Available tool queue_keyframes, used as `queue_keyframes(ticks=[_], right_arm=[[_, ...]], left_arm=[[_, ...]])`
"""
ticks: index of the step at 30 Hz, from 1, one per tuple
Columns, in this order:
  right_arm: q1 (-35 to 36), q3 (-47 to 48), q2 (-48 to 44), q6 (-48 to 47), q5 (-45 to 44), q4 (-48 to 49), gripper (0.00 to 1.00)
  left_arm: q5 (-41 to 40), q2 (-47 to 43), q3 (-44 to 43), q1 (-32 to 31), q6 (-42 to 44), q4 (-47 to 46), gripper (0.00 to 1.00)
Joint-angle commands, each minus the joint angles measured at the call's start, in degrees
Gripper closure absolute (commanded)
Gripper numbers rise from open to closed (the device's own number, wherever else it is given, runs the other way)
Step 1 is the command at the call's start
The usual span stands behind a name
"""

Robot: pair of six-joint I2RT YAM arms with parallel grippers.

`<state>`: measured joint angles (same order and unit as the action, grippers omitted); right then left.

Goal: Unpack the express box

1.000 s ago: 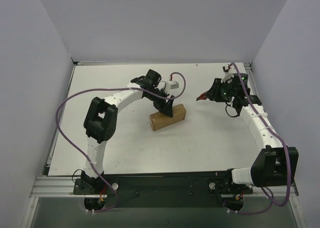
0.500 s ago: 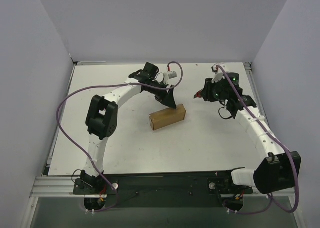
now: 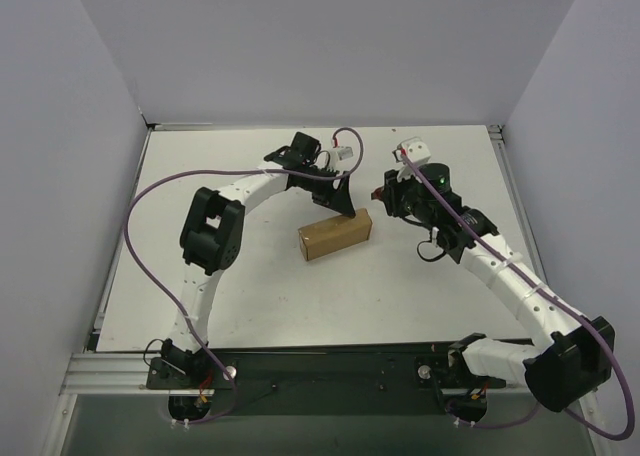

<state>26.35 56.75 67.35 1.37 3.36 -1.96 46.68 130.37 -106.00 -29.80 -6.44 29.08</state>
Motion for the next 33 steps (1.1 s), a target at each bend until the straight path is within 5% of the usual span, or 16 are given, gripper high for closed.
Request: queue_keyframes(ticks=[1,10,33], right_arm=[[2.21,0.73,0.23,-0.66,-3.18,2.75,1.0],[5.91,0.2,1.47,-0.84,-8.8,2.22,1.0],[5.91,-0.24,4.54,-0.58,-6.08,2.22,1.0]], left_arm=[[-2.2,0.15,1.58,0.53,-2.09,-4.47,0.25],[-1.5,0.24,4.57,0.89,-4.81,-7.72,0.27],[-1.76,1.03,4.48,0.97,-6.75,-8.95,0.28]])
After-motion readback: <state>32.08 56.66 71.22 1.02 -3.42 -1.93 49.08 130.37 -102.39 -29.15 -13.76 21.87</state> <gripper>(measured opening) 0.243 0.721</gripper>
